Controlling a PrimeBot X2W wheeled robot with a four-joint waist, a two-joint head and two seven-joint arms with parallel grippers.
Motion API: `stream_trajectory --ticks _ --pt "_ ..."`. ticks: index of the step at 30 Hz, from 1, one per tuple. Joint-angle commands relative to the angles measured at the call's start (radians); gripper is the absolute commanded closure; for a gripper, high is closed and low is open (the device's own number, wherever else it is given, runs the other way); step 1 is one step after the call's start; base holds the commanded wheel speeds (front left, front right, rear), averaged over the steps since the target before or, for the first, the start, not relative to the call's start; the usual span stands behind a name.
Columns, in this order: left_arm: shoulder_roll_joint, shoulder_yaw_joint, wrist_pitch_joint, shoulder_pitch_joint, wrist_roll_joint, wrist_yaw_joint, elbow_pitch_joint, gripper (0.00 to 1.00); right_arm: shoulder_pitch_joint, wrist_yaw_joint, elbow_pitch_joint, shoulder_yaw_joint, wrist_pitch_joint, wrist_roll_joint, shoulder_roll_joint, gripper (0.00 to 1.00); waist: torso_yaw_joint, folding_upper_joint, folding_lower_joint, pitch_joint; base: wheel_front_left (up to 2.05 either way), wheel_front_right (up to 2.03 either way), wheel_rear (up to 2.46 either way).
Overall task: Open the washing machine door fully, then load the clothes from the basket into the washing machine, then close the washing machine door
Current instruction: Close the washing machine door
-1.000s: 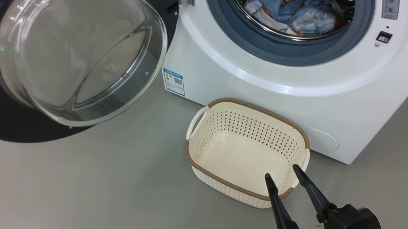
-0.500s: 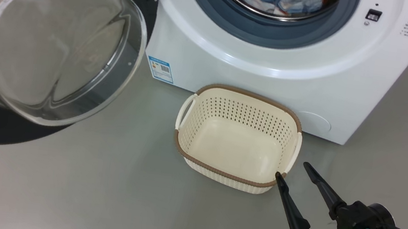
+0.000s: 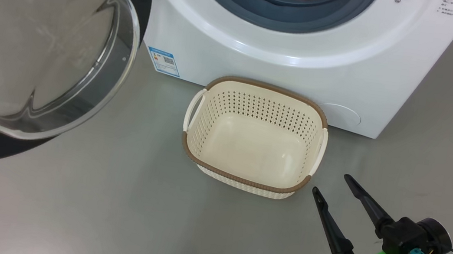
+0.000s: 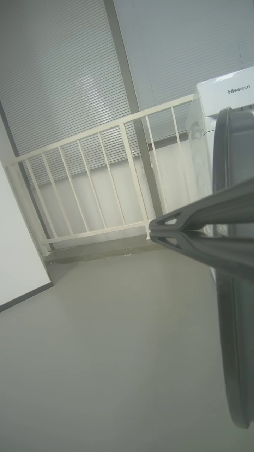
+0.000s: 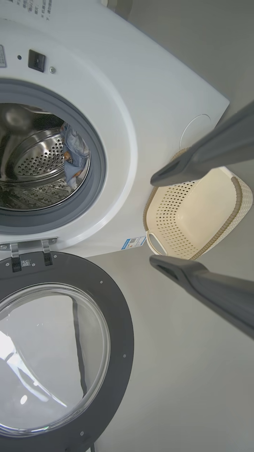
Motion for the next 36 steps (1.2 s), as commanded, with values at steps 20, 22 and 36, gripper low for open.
stream_trajectory --ticks 20,22,36 --pt "0.071 -0.014 0.075 0.001 -0.011 -0.056 0.039 1.0 -0.009 0.002 -0.102 0.014 0.058 -0.002 -0.037 0.0 -0.021 -0.0001 0.0 0.054 0.0 0.0 0.0" --pt "0.071 -0.017 0.075 0.002 -0.009 -0.058 0.041 1.0 -0.007 0.002 -0.105 0.015 0.059 -0.003 -0.036 0.0 -0.021 -0.0001 0.0 0.057 0.0 0.0 0.0" --pt "0.082 -0.041 0.19 0.026 -0.028 -0.063 0.036 1.0 -0.011 0.002 -0.097 0.029 0.059 0.005 -0.034 0.0 -0.013 -0.0001 0.0 0.059 0.0 0.0 0.0"
